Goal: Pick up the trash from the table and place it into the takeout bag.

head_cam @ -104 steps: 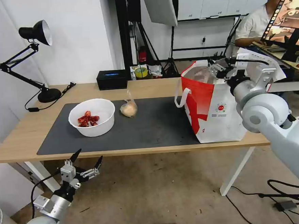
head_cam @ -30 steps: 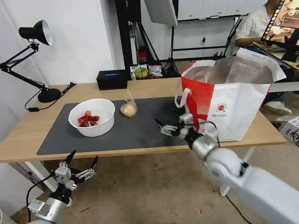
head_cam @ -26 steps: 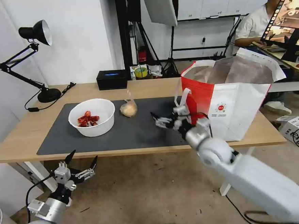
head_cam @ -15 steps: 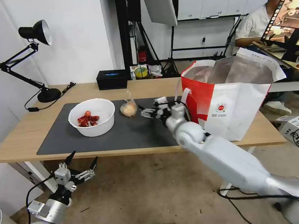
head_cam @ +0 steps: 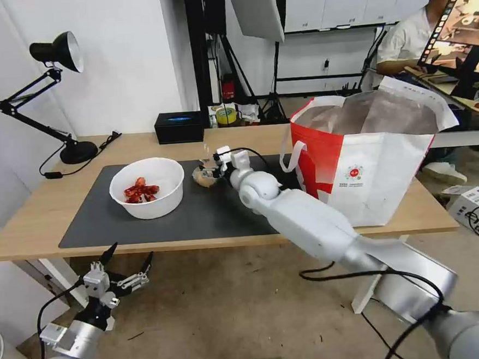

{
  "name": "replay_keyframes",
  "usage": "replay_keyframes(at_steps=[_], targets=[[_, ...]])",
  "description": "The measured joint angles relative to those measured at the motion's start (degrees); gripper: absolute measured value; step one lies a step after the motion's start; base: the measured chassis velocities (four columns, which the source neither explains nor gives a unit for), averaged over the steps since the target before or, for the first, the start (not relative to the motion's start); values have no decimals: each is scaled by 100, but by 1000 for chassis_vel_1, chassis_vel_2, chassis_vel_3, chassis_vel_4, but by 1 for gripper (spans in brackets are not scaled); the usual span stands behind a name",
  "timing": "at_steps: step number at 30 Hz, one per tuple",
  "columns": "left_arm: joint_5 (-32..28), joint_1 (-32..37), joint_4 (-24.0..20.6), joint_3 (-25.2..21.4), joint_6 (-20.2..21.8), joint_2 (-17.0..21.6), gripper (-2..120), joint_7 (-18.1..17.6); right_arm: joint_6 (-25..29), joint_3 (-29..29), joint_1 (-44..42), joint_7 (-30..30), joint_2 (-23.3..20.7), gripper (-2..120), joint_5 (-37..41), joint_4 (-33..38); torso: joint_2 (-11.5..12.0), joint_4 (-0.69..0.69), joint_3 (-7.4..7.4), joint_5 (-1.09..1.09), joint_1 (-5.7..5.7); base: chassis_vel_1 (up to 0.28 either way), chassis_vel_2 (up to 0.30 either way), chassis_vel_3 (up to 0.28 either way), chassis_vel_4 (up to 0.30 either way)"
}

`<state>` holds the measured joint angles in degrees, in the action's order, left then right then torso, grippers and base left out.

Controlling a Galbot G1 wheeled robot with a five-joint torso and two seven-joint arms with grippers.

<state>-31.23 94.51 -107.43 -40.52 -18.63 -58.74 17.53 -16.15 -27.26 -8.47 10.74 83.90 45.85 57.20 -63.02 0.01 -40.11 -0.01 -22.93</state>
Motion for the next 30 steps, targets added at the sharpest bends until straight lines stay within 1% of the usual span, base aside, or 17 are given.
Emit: replay_keyframes(at_steps=[3, 6, 15, 23, 24, 26, 27, 30], targets=[[-4, 38, -10, -8, -14, -54, 100, 15, -157, -11, 45, 13, 186, 100, -137, -221, 0, 0, 0, 0, 0, 0, 0, 0, 0], [-4, 56, -23, -8, -29, -84, 100, 23, -207, -5, 45, 66, 253, 100, -239, -334, -1, 0, 0, 0, 1, 0, 0, 0, 0], [8, 54, -45, 14, -39, -143, 100, 24, -337, -56, 61, 46, 354, 100, -301, -552, -1, -1, 0, 1, 1, 0, 0, 0, 0], [9, 79, -70, -17, -57, -161, 100, 27, -476, -53, -36, 113, 416, 100, -415, -602, -1, -1, 0, 1, 1, 0, 0, 0, 0], [8, 85, -70, -28, -60, -160, 100, 27, -499, -44, -55, 144, 417, 97, -416, -608, -1, 0, 0, 1, 1, 0, 0, 0, 0], [5, 90, -70, -36, -77, -158, 100, 29, -543, -23, -91, 170, 409, 89, -415, -608, -1, 0, 0, 1, 1, 0, 0, 0, 0], [5, 90, -70, -36, -77, -158, 100, 29, -543, -23, -91, 170, 409, 89, -415, -608, -1, 0, 0, 1, 1, 0, 0, 0, 0], [3, 88, -76, -32, -83, -172, 100, 29, -558, -2, -123, 172, 368, 74, -377, -573, -1, -1, 0, 1, 1, 0, 0, 0, 0]])
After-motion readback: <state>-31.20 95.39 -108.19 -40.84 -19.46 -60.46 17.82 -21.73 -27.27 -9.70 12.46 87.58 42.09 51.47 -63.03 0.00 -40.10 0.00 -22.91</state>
